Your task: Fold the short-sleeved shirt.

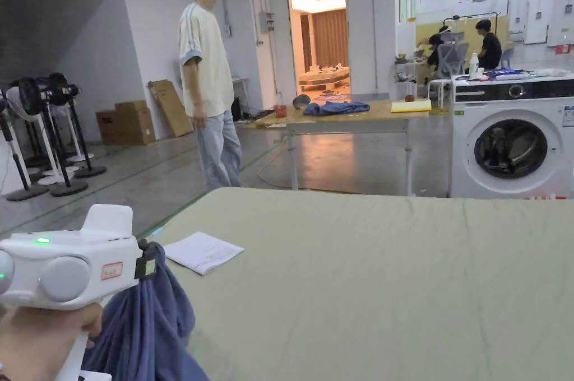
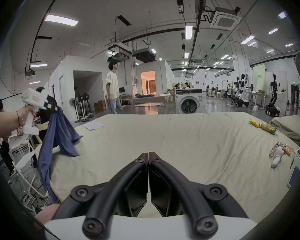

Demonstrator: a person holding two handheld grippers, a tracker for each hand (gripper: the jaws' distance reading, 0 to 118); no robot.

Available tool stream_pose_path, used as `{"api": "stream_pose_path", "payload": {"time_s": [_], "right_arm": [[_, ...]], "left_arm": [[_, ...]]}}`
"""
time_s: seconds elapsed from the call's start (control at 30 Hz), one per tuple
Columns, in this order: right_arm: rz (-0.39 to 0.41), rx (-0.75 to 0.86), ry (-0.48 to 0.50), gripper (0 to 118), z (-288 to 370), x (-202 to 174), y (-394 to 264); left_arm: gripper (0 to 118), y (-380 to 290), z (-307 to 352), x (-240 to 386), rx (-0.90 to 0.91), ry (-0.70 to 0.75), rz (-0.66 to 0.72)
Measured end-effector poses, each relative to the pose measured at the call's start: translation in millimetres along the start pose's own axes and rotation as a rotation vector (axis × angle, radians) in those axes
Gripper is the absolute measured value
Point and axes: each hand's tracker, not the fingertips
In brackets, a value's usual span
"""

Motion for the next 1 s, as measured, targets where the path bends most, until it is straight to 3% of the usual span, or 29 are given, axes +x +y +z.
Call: {"api": "stream_pose_path", "payload": {"time_s": [0.07, 0.27, 0.53, 0.63, 0.73, 0.83, 0.93, 0.97, 1.0], "right_arm": [[-0.012, 0.019, -0.020, 0, 7, 5, 6], [-0.050, 0.066, -0.062, 0, 31, 20, 19], [-0.054, 0.126, -0.138, 0, 67, 46, 27], [-0.063, 0.132, -0.183, 0, 78, 60, 25], [-0.071, 0.121, -0.223, 0, 84, 75, 18], [-0.094, 0.091, -0.269, 0, 86, 86, 6], [-0.141, 0.037, -0.270, 0, 83, 96, -6], [-0.146, 0.027, -0.265, 0, 82, 98, -9], [-0.146, 0.019, -0.266, 0, 81, 98, -11]], "left_arm": [[0, 30, 33, 16, 0.083, -0.044, -0.034], [0, 100, 120, 108, 0.264, -0.355, -0.072], [0, 114, 147, 243, 0.261, -0.723, -0.095], [0, 95, 136, 291, 0.157, -0.832, -0.092], [0, 54, 105, 337, -0.019, -0.848, -0.139], [0, -17, 69, 380, -0.228, -0.791, -0.261], [0, -83, 28, 394, -0.453, -0.745, -0.228], [8, -102, 16, 394, -0.508, -0.737, -0.228], [30, -114, 11, 391, -0.539, -0.725, -0.215]]}}
